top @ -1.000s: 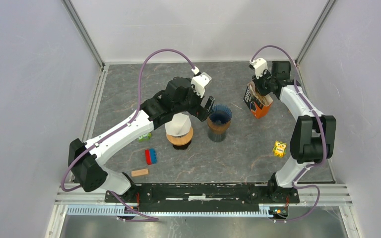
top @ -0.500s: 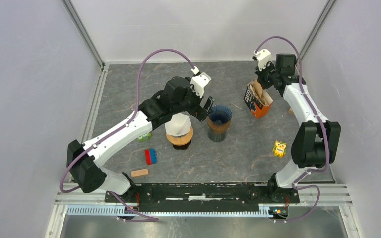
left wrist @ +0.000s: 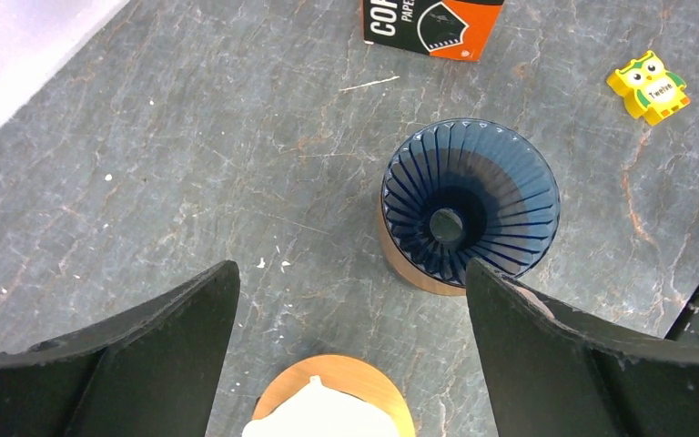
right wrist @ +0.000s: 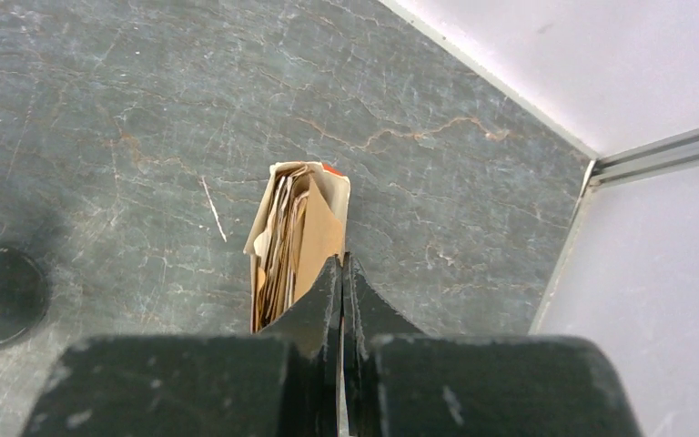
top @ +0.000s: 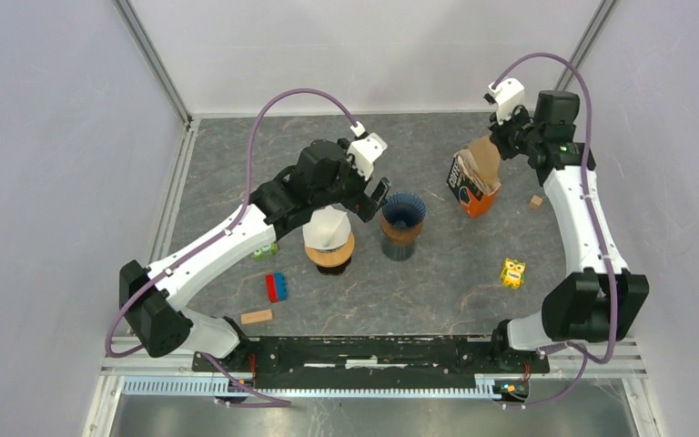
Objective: Place the coffee filter in the dripper
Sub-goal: Pick up the coffee filter from the coffee filter holder.
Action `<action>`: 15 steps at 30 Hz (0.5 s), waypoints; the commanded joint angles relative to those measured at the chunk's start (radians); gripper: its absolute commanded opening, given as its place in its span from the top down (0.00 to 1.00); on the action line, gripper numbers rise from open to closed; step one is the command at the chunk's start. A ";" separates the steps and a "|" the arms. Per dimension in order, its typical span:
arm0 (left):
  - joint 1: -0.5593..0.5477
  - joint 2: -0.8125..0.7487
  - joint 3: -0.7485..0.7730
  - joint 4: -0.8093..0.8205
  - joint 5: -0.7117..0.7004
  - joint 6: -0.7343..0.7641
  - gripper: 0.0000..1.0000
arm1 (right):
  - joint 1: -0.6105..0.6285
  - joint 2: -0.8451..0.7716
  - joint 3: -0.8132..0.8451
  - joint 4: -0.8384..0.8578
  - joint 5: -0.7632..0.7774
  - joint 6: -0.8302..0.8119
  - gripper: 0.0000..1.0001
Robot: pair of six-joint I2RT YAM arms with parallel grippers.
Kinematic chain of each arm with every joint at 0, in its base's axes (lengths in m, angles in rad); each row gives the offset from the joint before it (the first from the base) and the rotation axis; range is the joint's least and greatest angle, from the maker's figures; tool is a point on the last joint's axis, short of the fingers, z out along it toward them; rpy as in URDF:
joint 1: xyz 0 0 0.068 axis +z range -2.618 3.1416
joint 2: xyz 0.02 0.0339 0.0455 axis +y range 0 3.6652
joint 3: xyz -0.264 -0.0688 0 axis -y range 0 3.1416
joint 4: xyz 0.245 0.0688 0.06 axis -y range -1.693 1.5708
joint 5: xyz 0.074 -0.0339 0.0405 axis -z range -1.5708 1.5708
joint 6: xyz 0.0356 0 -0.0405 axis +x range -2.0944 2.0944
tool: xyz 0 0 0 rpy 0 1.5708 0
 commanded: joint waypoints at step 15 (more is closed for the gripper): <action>-0.001 0.032 0.380 -0.250 0.349 0.339 0.00 | 0.175 -0.308 0.032 -0.223 -0.622 -0.224 1.00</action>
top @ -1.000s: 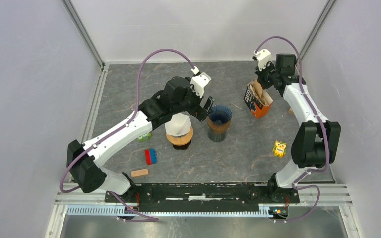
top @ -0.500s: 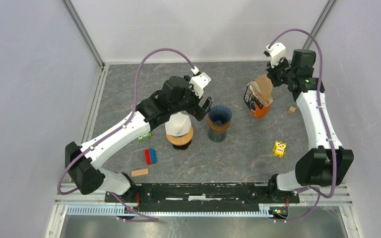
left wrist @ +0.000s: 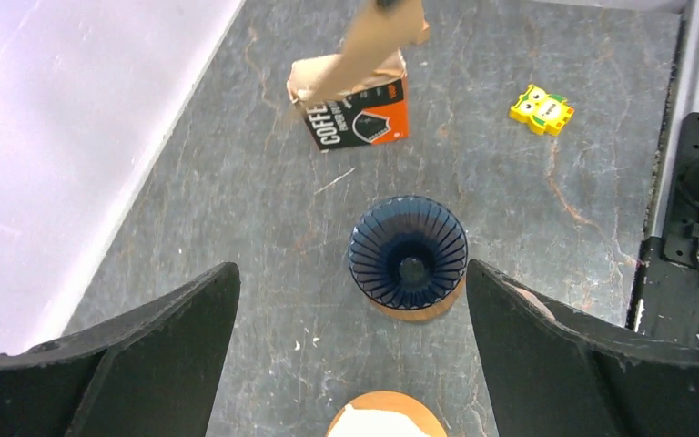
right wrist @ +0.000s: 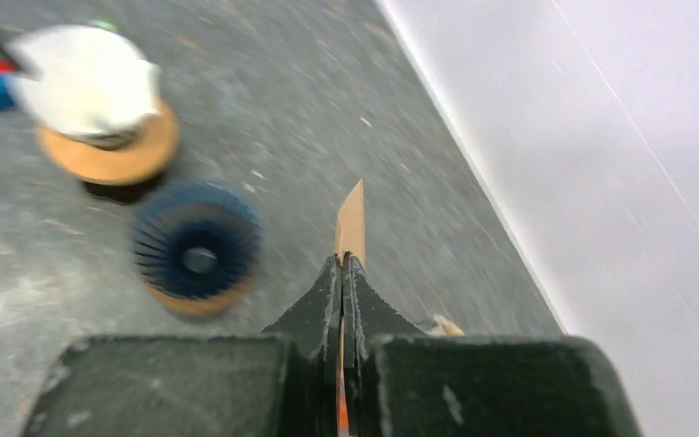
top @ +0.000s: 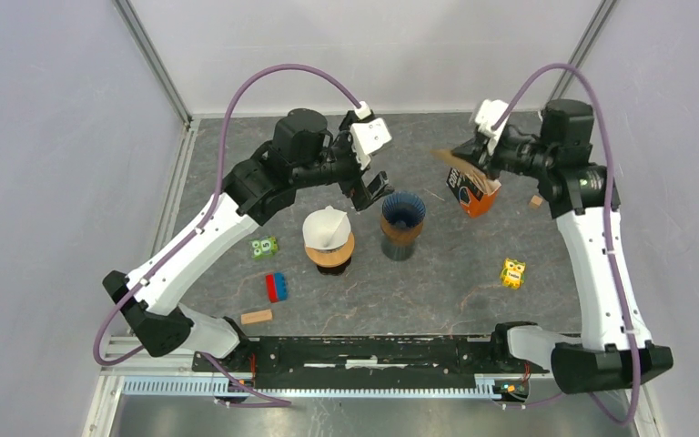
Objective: Place the coffee filter in the dripper
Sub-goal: Pick up the coffee filter from the coffee filter holder.
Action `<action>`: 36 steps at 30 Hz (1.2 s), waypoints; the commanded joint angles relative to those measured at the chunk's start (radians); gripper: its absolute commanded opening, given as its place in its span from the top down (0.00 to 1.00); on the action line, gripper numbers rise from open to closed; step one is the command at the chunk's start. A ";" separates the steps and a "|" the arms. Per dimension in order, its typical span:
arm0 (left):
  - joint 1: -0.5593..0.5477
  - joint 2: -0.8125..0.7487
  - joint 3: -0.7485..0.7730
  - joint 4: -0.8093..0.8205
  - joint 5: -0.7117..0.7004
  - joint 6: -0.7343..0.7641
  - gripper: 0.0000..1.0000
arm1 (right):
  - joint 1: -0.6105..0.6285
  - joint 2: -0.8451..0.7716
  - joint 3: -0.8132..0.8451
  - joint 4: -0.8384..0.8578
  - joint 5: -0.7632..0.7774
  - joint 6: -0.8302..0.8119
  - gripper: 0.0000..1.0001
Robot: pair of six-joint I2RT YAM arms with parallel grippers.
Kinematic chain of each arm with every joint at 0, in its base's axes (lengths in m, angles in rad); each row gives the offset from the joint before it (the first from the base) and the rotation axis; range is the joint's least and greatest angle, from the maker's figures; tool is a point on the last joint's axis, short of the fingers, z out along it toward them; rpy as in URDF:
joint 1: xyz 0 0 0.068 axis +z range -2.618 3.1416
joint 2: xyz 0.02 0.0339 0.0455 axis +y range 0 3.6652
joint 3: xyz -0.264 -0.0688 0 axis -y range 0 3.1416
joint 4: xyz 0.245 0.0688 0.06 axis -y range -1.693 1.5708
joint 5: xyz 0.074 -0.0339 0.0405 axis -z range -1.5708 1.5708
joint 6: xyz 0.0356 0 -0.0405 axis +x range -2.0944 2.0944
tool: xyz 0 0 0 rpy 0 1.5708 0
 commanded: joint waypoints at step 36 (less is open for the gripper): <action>0.055 -0.014 0.003 -0.114 0.619 0.106 0.98 | 0.179 -0.233 -0.301 0.319 -0.419 0.209 0.44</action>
